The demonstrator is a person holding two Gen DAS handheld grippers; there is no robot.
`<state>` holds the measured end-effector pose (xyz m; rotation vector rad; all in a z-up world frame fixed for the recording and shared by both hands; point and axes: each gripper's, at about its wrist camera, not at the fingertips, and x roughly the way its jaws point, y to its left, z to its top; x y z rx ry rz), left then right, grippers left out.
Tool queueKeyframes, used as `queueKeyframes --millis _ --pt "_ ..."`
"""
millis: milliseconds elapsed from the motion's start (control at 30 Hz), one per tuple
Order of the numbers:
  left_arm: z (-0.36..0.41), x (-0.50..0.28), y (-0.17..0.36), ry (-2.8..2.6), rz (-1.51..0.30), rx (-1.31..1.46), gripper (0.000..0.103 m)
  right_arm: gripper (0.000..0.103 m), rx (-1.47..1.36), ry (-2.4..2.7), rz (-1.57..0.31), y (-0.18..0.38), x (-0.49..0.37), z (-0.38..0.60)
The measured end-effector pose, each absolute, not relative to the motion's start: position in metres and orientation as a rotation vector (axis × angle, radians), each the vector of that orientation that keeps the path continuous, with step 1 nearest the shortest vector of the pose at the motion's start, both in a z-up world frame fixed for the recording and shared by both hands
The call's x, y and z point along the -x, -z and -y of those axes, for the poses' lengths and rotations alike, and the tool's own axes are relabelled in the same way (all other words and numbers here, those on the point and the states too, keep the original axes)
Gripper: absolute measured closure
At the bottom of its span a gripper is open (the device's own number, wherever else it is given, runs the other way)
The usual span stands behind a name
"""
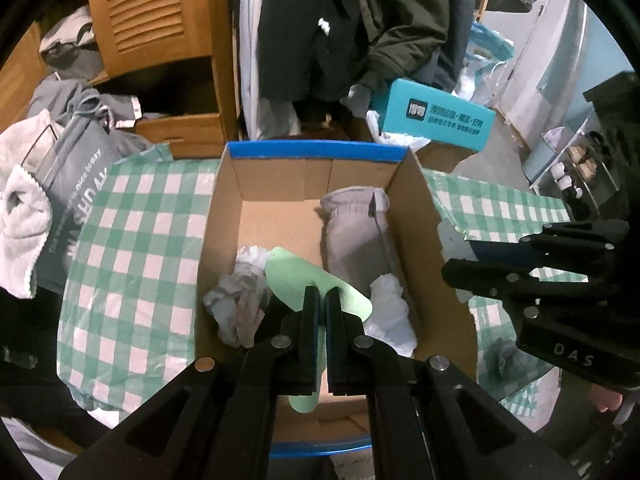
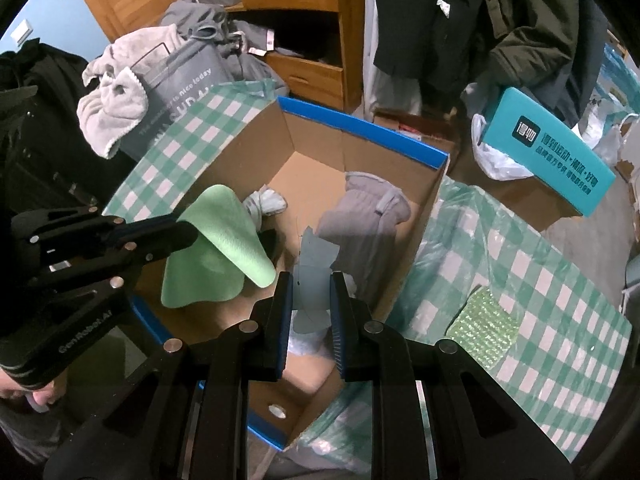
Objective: Organize soft objects
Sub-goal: 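Lower the green cloth into the box and open the left gripper while the right gripper drops the tissue, then withdraw both grippers from the box back over the table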
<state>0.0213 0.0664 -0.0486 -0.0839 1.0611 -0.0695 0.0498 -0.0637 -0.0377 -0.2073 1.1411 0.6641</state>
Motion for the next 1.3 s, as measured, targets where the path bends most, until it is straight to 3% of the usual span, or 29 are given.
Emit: queueKeyframes --millis 67,133,233,333,467,667,767,1167,1300 --pt "-0.066 -0.022 0.053 0.074 -1.08 0.095 0.095 0.082 0.207 -0.665 -1.145 0.039 -0.05 0.063" --pt "-0.065 -0.023 0.055 0.081 -1.095 0.106 0.086 0.066 0.203 -0.664 -1.153 0.041 -0.051 0.063" --pt "-0.062 -0.023 0.055 0.076 -1.094 0.099 0.074 0.065 0.201 -0.655 -1.15 0.042 -0.052 0.066" --pt "-0.061 -0.022 0.053 0.072 -1.085 0.097 0.069 0.065 0.191 -0.65 -1.154 0.042 -0.053 0.07" --pt "-0.059 -0.022 0.051 0.077 -1.08 0.104 0.062 0.054 0.179 -0.638 -1.153 0.041 -0.054 0.077" --pt "-0.048 -0.022 0.053 0.11 -1.093 0.108 0.06 0.053 0.185 -0.625 -1.134 0.036 -0.05 0.087" --pt "-0.042 -0.022 0.053 0.124 -1.097 0.108 0.055 0.046 0.182 -0.623 -1.132 0.036 -0.049 0.093" --pt "-0.013 -0.025 0.056 0.17 -1.118 0.074 0.053 0.046 0.155 -0.593 -1.147 0.042 -0.044 0.129" --pt "0.001 -0.026 0.059 0.195 -1.127 0.048 0.053 0.037 0.148 -0.577 -1.141 0.04 -0.043 0.14"
